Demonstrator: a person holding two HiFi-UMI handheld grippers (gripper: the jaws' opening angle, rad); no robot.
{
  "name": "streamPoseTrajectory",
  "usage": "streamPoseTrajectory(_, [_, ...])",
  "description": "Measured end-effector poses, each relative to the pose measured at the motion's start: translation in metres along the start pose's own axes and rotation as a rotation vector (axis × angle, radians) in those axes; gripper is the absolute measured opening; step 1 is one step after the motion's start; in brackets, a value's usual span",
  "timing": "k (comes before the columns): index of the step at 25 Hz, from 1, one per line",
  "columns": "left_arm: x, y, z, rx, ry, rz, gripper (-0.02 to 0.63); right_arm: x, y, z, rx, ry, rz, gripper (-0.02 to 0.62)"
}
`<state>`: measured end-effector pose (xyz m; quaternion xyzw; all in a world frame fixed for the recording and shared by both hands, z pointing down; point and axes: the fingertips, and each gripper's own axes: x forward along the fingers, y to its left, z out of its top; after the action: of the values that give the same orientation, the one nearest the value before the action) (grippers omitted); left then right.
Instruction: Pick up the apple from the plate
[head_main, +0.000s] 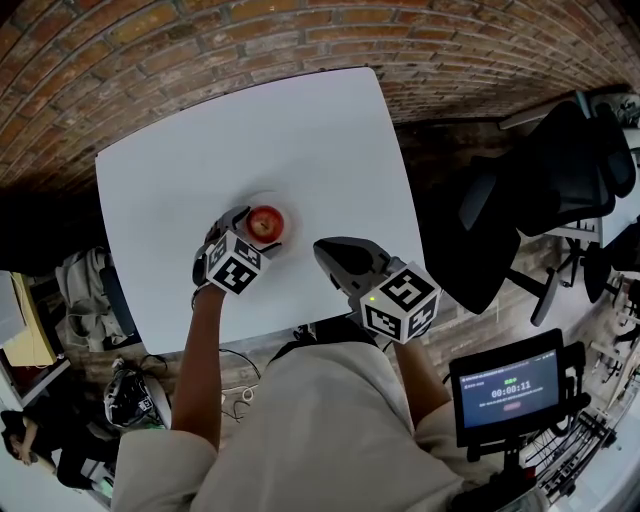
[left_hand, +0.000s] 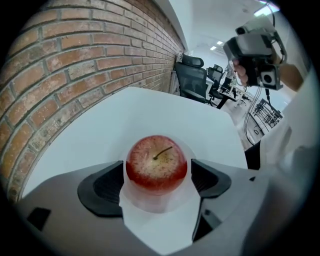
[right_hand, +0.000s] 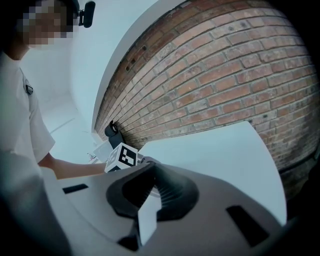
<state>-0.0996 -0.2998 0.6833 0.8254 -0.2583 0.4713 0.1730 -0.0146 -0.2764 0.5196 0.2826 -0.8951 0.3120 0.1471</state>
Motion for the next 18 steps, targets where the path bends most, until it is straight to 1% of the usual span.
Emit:
streamPoseTrajectory(8, [0.0053,0.0013,-0.0016,-0.005,-0.004,-0.003,0.413,0.0023,-0.0021,-0.001,0.003,0.004,-0.005,0.002])
streamPoseTrajectory(12, [0.0058,0.0029,0.0009,0.001,-0.022,0.011,0.413,0.0016,-0.0041,-0.0018,0.007,0.004,-0.01,0.002])
streamPoseTrajectory(18, [0.0079,0.0025,-0.0002,0.017,-0.012,0.028,0.412,-0.0006,-0.006,-0.0024,0.01,0.001,-0.014,0.002])
